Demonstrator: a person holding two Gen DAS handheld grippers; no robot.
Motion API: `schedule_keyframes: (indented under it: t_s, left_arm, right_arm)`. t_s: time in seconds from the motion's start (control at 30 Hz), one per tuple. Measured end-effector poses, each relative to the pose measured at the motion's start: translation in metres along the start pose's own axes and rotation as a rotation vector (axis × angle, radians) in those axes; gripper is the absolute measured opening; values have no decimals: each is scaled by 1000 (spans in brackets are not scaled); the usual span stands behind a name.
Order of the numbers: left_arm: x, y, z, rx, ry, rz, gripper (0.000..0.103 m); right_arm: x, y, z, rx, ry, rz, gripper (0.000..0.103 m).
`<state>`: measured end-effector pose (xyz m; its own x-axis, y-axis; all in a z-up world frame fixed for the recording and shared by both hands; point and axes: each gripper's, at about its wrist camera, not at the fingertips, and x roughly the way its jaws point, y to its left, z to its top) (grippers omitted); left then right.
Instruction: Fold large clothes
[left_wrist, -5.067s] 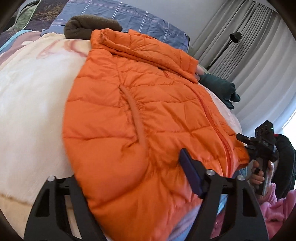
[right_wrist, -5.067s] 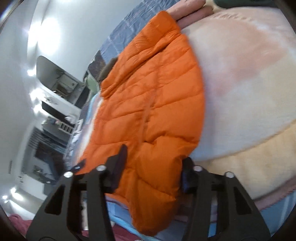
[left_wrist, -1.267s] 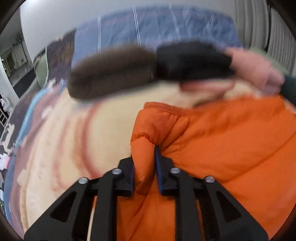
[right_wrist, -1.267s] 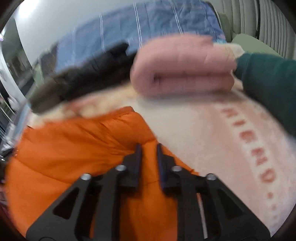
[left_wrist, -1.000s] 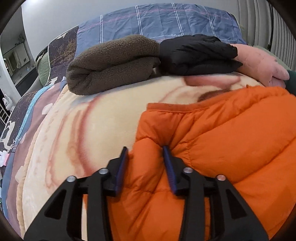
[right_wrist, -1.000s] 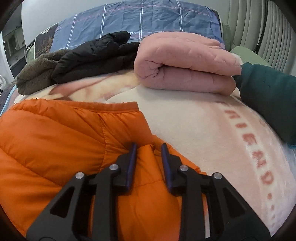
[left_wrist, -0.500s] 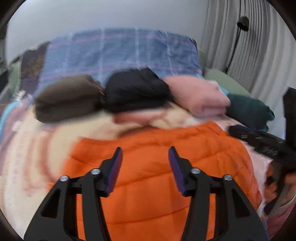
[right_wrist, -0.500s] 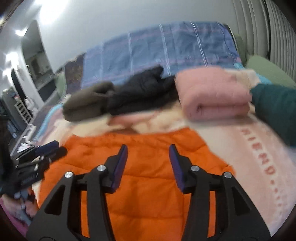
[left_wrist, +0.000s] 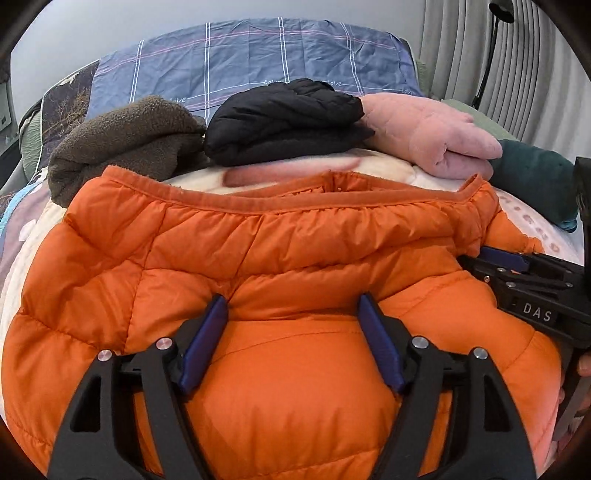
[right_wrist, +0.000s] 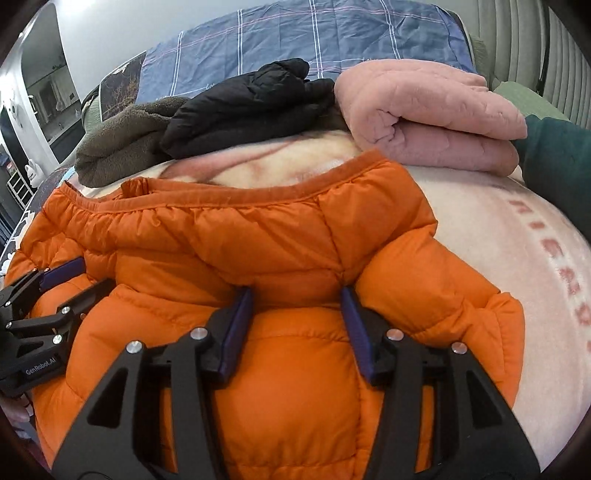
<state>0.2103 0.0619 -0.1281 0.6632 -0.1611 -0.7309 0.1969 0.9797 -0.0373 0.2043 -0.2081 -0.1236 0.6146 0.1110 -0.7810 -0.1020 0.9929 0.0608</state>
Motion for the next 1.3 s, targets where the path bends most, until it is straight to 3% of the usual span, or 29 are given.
schedule_keyframes:
  t_s: [0.5, 0.6, 0.7, 0.77, 0.83, 1.03, 1.1, 1.17, 1.23, 1.3]
  left_arm:
    - [-1, -1, 3, 17, 24, -7, 73]
    - [-12, 0, 4, 2, 14, -28, 63]
    - [-28, 0, 9, -15, 3, -67, 44]
    - [-38, 1, 15, -29, -2, -104, 23]
    - [-44, 2, 21, -50, -4, -134, 19]
    - [-35, 5, 36, -154, 24, -342, 18]
    - [-17, -2, 32, -148, 108, -408, 18]
    - [5, -3, 20, -168, 168, -415, 17]
    - [12, 2, 13, -186, 145, -440, 16]
    - [15, 3, 12, -184, 149, -405, 8]
  right_arm:
    - [2, 3, -2, -29, 15, -18, 51]
    - [1, 1, -4, -25, 5, -13, 51]
    - [0, 2, -5, -28, 0, -17, 51]
    - [0, 3, -5, -30, -4, -20, 51]
    - [-1, 3, -6, -30, -9, -22, 51]
    - [-2, 3, -8, -27, -20, -20, 51]
    - [-2, 3, -8, -26, -23, -18, 51]
    - [-3, 2, -8, -23, -25, -16, 51]
    - [-2, 2, -8, -20, -26, -15, 51]
    - [-3, 3, -9, -21, -29, -17, 51]
